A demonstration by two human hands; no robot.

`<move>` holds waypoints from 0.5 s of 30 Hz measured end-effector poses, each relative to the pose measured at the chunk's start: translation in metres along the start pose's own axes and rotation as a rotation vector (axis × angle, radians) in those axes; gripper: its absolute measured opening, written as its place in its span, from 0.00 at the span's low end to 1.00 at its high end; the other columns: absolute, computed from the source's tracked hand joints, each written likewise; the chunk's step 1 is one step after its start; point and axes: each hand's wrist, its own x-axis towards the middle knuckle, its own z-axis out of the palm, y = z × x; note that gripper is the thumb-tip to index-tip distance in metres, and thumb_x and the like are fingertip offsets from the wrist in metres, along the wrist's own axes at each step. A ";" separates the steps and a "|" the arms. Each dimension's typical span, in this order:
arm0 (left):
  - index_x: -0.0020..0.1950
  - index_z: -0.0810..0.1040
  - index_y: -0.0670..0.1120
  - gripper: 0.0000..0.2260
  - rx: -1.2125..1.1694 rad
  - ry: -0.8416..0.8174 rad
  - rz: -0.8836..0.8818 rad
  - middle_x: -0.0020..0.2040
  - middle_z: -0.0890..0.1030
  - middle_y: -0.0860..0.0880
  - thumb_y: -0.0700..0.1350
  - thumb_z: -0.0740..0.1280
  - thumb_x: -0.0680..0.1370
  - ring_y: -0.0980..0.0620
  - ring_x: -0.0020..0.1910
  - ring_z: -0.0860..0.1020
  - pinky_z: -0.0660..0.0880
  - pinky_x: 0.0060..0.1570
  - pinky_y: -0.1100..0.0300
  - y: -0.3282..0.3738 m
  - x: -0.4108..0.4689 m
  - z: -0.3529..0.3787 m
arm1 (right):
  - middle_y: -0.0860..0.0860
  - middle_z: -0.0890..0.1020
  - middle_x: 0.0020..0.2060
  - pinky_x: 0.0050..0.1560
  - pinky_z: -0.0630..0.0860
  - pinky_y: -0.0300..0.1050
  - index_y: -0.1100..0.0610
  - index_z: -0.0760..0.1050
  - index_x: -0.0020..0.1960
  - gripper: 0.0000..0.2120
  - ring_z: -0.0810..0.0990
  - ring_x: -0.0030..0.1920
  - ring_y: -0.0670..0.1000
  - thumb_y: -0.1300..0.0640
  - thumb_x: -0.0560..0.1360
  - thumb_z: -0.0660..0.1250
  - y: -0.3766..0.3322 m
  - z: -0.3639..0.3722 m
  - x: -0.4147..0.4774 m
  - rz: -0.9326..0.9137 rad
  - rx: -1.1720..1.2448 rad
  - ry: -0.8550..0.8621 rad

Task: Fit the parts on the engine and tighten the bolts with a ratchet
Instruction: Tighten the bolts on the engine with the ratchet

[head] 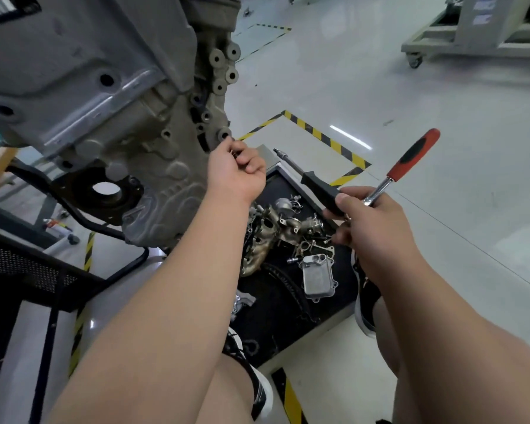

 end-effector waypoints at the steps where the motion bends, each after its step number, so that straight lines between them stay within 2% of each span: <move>1: 0.35 0.66 0.46 0.16 -0.046 -0.004 0.005 0.23 0.68 0.55 0.46 0.55 0.83 0.58 0.16 0.62 0.55 0.16 0.67 0.000 0.000 0.000 | 0.53 0.85 0.33 0.27 0.75 0.39 0.57 0.76 0.50 0.02 0.76 0.25 0.47 0.61 0.77 0.66 0.000 0.000 0.001 -0.002 -0.011 -0.009; 4: 0.35 0.66 0.46 0.16 -0.166 0.004 0.054 0.22 0.68 0.54 0.44 0.54 0.83 0.58 0.16 0.62 0.56 0.15 0.67 0.005 -0.002 0.006 | 0.50 0.85 0.33 0.29 0.75 0.41 0.56 0.76 0.50 0.02 0.76 0.27 0.49 0.59 0.77 0.66 -0.001 -0.002 0.004 -0.001 -0.043 -0.033; 7: 0.33 0.65 0.46 0.17 -0.273 -0.003 0.091 0.21 0.67 0.54 0.42 0.53 0.83 0.58 0.15 0.63 0.57 0.16 0.68 0.007 -0.004 0.014 | 0.51 0.85 0.33 0.30 0.75 0.42 0.56 0.77 0.50 0.03 0.74 0.24 0.48 0.59 0.77 0.66 0.000 -0.003 0.004 0.003 -0.064 -0.044; 15: 0.29 0.65 0.45 0.20 -0.416 -0.018 0.076 0.21 0.65 0.53 0.41 0.52 0.82 0.57 0.16 0.63 0.58 0.16 0.67 0.001 -0.007 0.012 | 0.54 0.85 0.34 0.29 0.74 0.42 0.57 0.77 0.49 0.02 0.73 0.24 0.49 0.60 0.77 0.66 0.005 -0.002 -0.005 0.018 -0.074 -0.082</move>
